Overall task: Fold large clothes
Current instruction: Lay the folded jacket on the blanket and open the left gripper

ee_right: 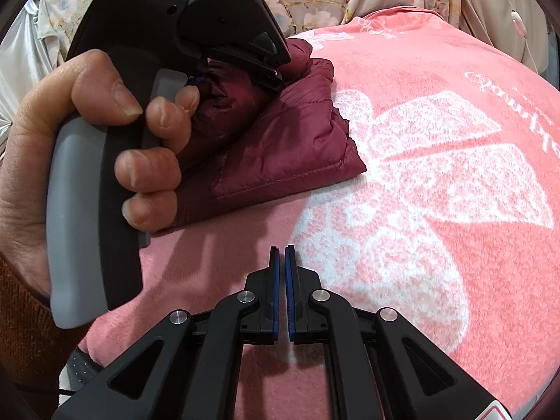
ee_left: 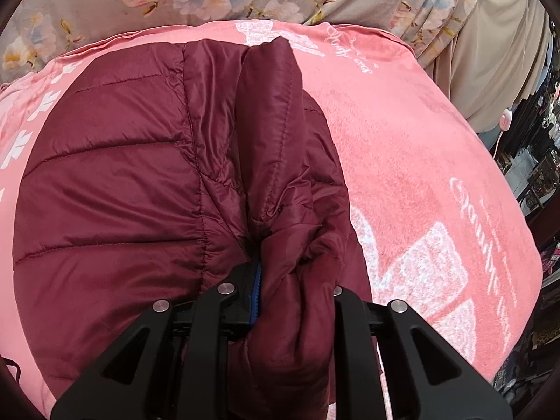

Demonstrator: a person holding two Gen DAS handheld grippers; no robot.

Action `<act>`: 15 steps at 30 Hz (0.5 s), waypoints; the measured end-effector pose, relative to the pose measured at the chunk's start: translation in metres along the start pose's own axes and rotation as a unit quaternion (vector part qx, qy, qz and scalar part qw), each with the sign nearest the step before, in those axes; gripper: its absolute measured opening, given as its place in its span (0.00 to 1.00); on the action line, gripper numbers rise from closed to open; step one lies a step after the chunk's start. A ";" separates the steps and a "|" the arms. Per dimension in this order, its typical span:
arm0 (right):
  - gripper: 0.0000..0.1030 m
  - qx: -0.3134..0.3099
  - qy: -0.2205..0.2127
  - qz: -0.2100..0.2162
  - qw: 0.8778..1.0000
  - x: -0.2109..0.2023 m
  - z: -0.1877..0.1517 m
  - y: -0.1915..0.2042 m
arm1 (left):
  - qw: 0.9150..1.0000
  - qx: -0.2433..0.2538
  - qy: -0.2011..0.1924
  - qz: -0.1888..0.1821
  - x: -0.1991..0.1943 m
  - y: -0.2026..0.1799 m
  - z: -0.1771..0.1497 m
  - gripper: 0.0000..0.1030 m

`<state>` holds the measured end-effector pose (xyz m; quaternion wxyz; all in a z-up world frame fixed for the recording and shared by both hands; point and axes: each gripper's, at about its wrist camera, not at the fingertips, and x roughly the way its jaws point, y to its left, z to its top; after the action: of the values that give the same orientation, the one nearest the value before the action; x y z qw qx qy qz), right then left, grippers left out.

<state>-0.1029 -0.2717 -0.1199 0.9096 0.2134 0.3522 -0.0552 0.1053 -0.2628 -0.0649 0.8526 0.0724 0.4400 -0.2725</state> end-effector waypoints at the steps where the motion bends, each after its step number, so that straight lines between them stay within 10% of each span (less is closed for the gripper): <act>1: 0.04 -0.002 0.001 -0.001 1.000 0.002 0.004 -0.002 | 1.000 0.001 -0.001 0.002 0.001 -0.001 0.000 0.16; 10: 0.39 -0.003 -0.067 0.011 0.998 -0.025 0.048 -0.010 | 0.991 -0.033 -0.083 -0.104 -0.089 0.027 0.024 0.67; 15: 0.51 -0.014 -0.133 0.040 0.990 -0.036 0.090 0.004 | 0.987 -0.058 -0.121 -0.082 -0.119 0.062 0.073 0.70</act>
<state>-0.0728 -0.3085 -0.0351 0.9527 0.2059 0.2198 -0.0415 0.1343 -0.1892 0.0657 0.8770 -0.0474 0.3530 -0.3226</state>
